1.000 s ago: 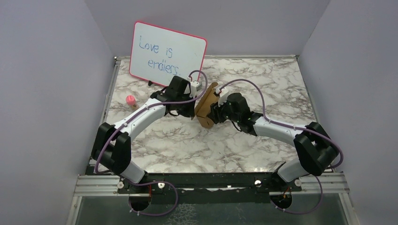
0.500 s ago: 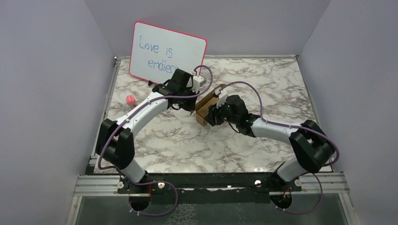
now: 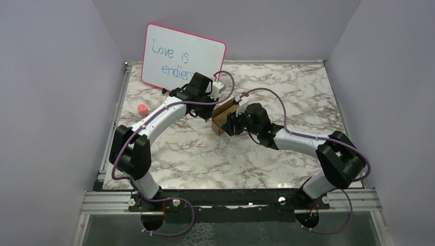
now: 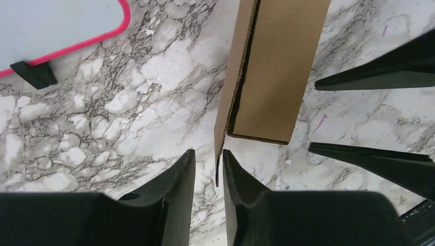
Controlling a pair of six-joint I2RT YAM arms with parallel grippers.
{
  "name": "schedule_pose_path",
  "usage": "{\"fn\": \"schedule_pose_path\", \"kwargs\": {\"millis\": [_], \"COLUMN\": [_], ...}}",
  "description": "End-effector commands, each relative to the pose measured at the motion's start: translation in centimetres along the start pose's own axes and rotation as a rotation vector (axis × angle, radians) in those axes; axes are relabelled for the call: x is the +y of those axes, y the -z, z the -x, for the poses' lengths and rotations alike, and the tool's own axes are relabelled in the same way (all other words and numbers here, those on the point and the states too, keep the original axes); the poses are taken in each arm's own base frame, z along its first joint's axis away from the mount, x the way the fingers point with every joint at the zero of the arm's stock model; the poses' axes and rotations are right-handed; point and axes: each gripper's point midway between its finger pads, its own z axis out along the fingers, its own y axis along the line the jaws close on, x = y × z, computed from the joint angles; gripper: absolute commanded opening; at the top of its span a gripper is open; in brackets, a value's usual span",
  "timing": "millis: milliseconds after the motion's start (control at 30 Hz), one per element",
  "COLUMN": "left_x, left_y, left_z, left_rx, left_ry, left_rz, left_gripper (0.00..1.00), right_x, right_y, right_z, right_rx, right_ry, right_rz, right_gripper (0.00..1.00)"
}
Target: Fold the paper box
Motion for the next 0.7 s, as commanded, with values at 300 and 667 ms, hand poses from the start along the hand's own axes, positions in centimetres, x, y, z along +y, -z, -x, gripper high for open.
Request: {"fn": "schedule_pose_path", "kwargs": {"millis": [300,667], "left_x": [4.6,3.7], "left_y": [7.4,7.1], "left_z": [1.9,0.1], "left_rx": [-0.227,-0.271], "left_ry": [0.284,0.366], "left_rz": [0.23,0.107], "left_gripper": [0.48,0.53], "right_x": [-5.0,-10.7], "right_y": [6.1,5.6], "right_z": [10.3,12.7], "right_rx": [-0.035,0.018], "right_ry": [0.296,0.564], "right_rz": [-0.201,-0.108], "right_gripper": [0.56,0.74]}}
